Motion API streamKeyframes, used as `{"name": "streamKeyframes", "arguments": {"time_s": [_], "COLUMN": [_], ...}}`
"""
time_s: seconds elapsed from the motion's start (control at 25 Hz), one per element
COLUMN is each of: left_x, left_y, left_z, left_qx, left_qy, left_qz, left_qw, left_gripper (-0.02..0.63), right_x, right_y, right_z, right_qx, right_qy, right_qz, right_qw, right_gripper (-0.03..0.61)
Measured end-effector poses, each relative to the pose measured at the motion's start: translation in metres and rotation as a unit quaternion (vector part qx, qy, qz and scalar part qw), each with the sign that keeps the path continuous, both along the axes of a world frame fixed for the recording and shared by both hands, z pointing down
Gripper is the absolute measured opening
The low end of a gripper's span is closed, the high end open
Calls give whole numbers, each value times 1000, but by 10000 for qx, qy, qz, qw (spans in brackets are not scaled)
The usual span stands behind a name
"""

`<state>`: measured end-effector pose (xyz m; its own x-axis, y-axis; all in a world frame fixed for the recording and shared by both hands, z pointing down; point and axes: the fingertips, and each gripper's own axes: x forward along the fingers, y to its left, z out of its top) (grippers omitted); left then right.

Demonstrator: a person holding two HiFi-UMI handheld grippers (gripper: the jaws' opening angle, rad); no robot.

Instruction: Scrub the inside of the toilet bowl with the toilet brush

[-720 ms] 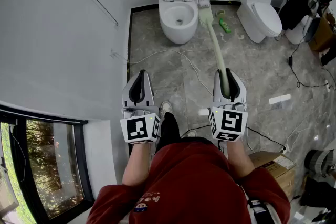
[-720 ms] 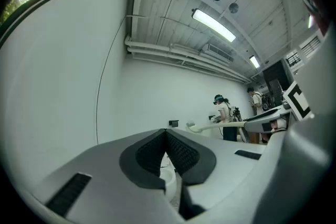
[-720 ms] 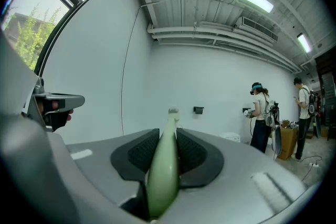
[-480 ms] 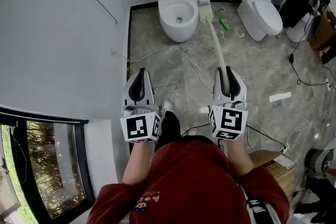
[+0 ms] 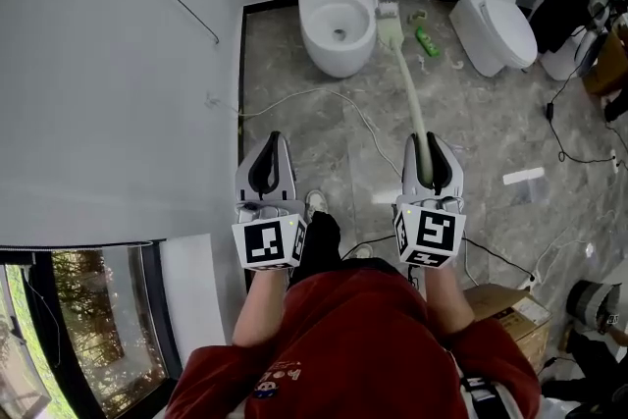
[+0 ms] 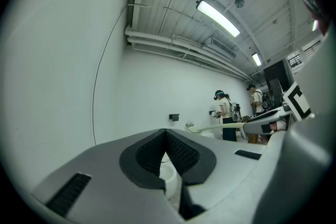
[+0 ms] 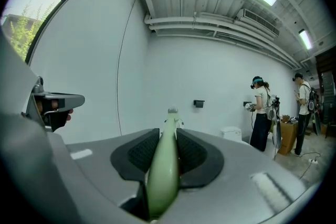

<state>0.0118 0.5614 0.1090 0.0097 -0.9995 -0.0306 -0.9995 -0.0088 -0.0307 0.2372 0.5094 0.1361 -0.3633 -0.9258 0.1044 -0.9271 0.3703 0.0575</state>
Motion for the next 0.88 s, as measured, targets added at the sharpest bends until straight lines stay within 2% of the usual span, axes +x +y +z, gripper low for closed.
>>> {"name": "streamKeyframes", "arguments": {"time_s": [0.32,0.52,0.68,0.88], "left_x": [-43,-77,-107,-128], "left_y": [-72,-126,-165,-196], "left_z": [29,37,27,3], "left_qx": [-262,-344,-252,-2], "left_qy": [65,54,7,13], "left_qz": [-14,179,288,415], "left_qw": [9996,9992,9993,9991], "left_gripper": [6,6,6,6], "right_x": [-41,-81,-116,-132], "right_y": [-66,-112,-144,-170], "right_z": [27,35,29,6], "right_qx": [-399,-579,-601,-383], "right_qy": [137,261,264,197], "right_qz": [29,57,101,230], "right_qw": [9991,9980,9978,9988], "right_gripper": [114,114,114,114]}}
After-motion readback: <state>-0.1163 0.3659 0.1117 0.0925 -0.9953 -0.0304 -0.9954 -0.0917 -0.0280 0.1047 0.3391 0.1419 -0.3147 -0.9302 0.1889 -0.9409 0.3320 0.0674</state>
